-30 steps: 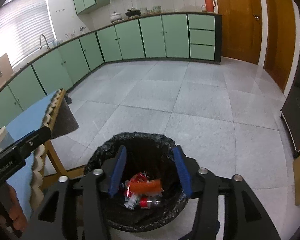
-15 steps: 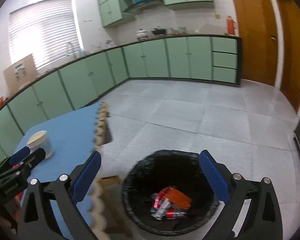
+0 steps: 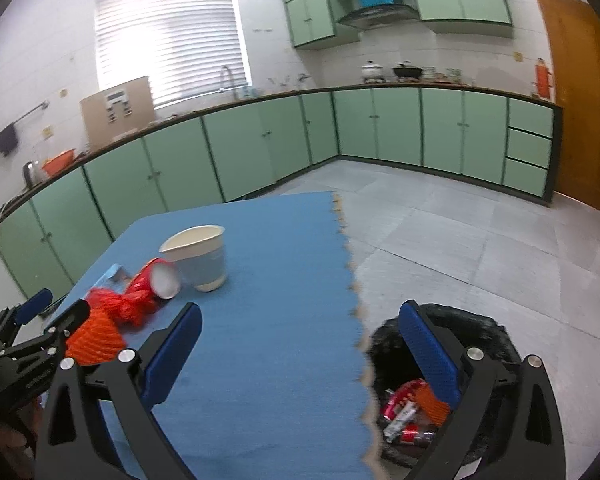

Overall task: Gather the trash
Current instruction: 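Return to the mat and grasp the orange spiky net with the left tool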

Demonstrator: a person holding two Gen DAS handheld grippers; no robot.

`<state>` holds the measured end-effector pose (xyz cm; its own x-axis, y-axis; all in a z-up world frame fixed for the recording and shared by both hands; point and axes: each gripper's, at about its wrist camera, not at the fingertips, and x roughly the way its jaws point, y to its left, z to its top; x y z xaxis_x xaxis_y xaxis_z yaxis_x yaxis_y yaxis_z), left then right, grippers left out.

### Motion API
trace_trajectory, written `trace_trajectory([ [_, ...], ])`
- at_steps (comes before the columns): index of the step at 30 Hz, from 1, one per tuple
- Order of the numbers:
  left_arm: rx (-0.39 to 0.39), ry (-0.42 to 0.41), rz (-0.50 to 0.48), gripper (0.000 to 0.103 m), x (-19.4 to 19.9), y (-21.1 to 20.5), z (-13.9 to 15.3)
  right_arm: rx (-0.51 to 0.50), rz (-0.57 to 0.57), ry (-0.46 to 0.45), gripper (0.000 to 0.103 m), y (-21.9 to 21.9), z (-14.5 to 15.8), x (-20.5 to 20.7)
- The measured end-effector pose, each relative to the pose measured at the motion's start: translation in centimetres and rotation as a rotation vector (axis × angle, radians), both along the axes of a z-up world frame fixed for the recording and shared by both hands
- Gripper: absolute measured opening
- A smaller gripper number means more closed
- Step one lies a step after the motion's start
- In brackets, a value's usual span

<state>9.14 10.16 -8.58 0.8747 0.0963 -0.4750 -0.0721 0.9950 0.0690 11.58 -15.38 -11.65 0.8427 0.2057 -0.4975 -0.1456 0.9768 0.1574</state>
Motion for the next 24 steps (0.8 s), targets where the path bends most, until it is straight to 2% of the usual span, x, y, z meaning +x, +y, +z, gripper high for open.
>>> trace_trajectory([
  [11,-0.006,0.045,0.005,0.085,-0.7,2.6,-2.2,-0.014,0.090,0.007,0.097,5.0,-1.1,-0.8],
  [13,-0.017,0.062,0.004,0.081,-0.3,2.9,-2.6,-0.018,0.097,0.006,0.097,5.4,-1.1,-0.8],
  [15,-0.030,0.081,0.000,0.068,-0.2,3.1,-3.1,-0.022,0.103,0.004,0.097,5.7,-1.1,-0.8],
  [20,-0.058,0.111,-0.037,0.044,-0.6,2.9,-3.8,-0.027,0.106,0.010,0.097,6.0,-1.1,-0.8],
  [22,-0.076,0.117,-0.052,0.042,-0.8,2.6,-4.0,-0.029,0.109,0.013,0.097,6.1,-1.2,-0.8],
  [23,-0.076,0.120,-0.056,0.044,-0.8,2.4,-4.1,-0.031,0.110,0.014,0.097,6.2,-1.2,-0.8],
  [24,-0.074,0.123,-0.061,0.050,-0.8,2.2,-4.3,-0.033,0.112,0.014,0.097,6.3,-1.2,-0.8],
])
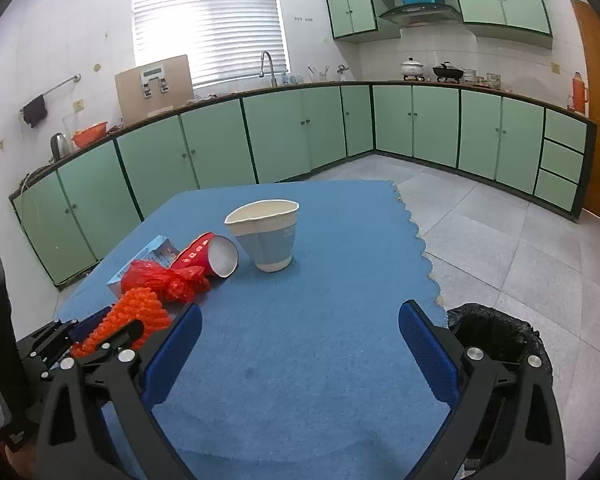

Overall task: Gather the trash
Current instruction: 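Return to the mat and grasp the orange spiky net with the left tool, then grasp the red plastic bag with the right tool while the left tool holds the net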

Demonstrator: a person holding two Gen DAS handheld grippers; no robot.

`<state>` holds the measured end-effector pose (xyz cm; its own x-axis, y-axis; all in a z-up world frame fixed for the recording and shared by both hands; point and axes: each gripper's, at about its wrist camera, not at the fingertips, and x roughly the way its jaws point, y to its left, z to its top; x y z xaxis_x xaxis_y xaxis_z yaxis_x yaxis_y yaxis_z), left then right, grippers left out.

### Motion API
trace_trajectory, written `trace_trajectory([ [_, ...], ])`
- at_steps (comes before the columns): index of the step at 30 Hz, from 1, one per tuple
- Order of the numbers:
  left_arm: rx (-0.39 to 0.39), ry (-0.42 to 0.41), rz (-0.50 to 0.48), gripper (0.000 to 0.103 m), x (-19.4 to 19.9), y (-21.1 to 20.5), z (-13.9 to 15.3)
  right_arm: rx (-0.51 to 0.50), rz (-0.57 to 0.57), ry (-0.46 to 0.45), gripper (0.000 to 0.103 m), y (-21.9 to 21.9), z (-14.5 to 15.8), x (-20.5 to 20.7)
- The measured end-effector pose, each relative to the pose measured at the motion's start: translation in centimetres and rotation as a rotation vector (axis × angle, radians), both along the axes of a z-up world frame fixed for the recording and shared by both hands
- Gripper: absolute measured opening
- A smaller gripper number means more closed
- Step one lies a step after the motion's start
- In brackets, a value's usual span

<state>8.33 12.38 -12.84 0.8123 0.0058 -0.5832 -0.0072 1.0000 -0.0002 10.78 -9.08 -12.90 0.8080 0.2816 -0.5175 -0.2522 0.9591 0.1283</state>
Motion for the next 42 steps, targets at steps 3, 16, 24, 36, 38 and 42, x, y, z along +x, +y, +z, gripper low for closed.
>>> trace_trajectory([
  [3,0.009,0.008,-0.006,0.055,0.3,-0.5,-0.5,-0.006,0.005,0.000,0.097,0.2,0.0,-0.1],
  [16,-0.102,-0.042,0.053,0.023,-0.9,1.5,2.2,0.013,0.056,0.024,0.081,1.6,0.0,0.8],
  [24,-0.125,-0.057,0.150,0.023,-0.6,4.9,4.8,0.041,0.120,0.021,0.076,6.5,-0.4,2.8],
  [36,-0.118,-0.025,0.219,0.023,0.9,8.7,2.9,-0.015,0.202,0.062,0.069,13.9,-2.8,5.6],
  [38,-0.132,-0.025,0.224,0.023,0.9,9.3,2.6,-0.026,0.217,0.082,0.068,14.6,-3.4,6.0],
  [42,-0.146,-0.020,0.223,0.023,0.6,9.8,2.2,-0.051,0.247,0.117,0.062,15.8,-4.3,6.7],
])
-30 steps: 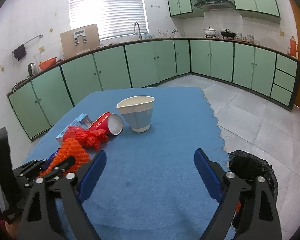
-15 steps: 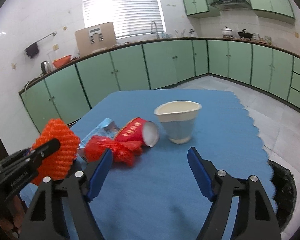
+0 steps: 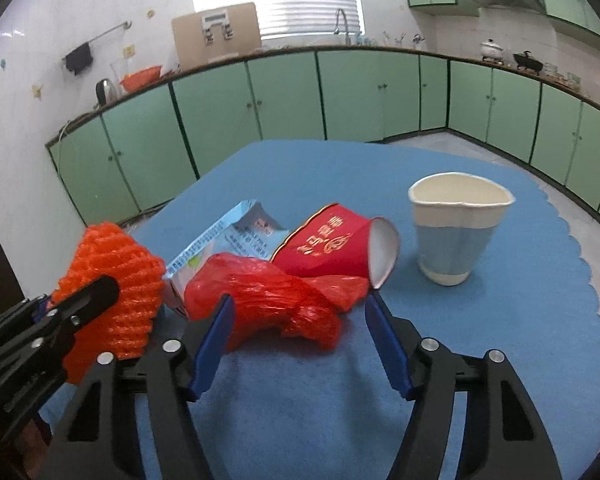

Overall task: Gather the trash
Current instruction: 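Grasp the red plastic bag with the right tool while the left tool holds the net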

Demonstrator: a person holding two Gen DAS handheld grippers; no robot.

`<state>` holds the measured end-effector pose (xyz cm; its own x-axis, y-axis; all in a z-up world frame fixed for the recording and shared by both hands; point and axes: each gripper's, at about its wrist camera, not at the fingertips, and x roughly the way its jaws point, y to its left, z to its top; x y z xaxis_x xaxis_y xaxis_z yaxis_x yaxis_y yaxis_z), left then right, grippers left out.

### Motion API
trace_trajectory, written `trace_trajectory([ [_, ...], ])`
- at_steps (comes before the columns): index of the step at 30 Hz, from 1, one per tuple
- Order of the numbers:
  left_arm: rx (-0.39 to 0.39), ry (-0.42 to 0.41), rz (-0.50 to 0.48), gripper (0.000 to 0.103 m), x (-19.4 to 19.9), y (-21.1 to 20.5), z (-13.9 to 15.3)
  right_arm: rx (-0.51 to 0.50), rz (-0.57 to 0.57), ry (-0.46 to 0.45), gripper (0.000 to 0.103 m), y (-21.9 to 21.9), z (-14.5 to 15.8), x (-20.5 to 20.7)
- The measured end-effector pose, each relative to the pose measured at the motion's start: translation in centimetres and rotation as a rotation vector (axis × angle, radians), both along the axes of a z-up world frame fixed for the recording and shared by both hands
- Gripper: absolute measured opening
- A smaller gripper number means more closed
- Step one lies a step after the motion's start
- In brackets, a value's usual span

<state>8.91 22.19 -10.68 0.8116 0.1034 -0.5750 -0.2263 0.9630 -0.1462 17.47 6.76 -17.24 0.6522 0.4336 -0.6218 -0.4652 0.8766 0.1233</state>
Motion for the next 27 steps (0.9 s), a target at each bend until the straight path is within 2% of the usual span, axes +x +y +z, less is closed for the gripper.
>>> trace_trajectory([
  [1,-0.003,0.001,-0.001,0.023,-0.1,0.0,-0.1,-0.002,0.008,0.010,0.060,0.2,-0.2,0.1],
  [3,-0.008,0.002,-0.003,0.023,0.0,0.1,-0.2,-0.005,0.035,0.046,0.042,0.5,-0.8,0.5],
  [4,-0.010,0.002,-0.005,0.023,0.0,0.1,-0.3,-0.009,0.044,0.059,0.036,0.6,-1.1,0.6],
  [6,-0.013,0.001,-0.005,0.023,0.0,0.2,-0.2,-0.017,0.061,0.078,0.016,0.6,-1.5,0.6],
  [9,-0.017,-0.003,-0.008,0.023,-0.1,0.2,-0.1,-0.024,0.079,0.080,0.004,0.3,-1.7,0.2],
  [15,-0.008,-0.032,-0.040,0.023,-0.5,-1.1,0.9,-0.006,0.087,0.050,0.002,-1.3,-0.3,-1.4],
  [27,-0.001,-0.082,-0.134,0.023,-1.0,-6.3,2.7,0.044,-0.032,0.001,0.002,-8.0,4.0,-3.6],
])
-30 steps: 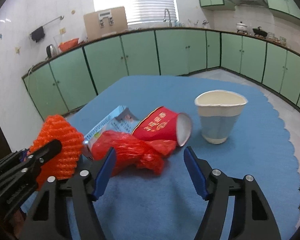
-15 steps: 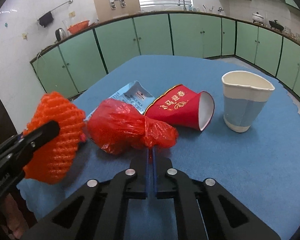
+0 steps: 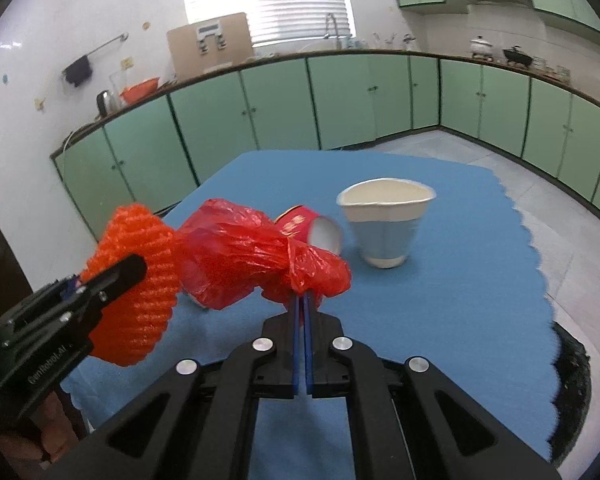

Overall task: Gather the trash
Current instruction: 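Grasp the red plastic bag with the right tool while the left tool holds the net, then carry the net and red bag over the bin and open both tools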

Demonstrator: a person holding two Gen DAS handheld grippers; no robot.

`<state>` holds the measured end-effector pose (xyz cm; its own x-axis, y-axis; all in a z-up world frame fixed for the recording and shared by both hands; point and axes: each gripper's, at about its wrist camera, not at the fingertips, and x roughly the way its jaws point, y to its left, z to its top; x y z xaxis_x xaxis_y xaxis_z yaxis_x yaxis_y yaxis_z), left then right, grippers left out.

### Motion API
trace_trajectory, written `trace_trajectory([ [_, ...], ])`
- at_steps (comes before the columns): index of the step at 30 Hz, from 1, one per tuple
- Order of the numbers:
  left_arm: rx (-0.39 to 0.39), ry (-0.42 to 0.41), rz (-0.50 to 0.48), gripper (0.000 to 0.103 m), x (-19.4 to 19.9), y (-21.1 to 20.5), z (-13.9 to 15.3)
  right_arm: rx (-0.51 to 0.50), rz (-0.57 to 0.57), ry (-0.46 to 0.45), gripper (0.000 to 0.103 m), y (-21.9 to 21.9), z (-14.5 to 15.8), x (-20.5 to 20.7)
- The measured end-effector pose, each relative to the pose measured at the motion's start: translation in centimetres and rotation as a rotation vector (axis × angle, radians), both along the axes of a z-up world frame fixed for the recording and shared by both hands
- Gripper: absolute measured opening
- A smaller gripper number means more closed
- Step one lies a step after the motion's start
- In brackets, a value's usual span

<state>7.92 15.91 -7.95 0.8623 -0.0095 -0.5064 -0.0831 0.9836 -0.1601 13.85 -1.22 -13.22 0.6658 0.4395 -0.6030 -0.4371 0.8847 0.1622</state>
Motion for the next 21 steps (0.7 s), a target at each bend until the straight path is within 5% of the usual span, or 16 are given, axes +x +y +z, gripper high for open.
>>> trace_trajectory([
  [21,0.023,-0.035,-0.288,0.023,3.9,-15.3,0.9,-0.012,-0.339,-0.042,0.002,-16.9,2.3,-2.2],
])
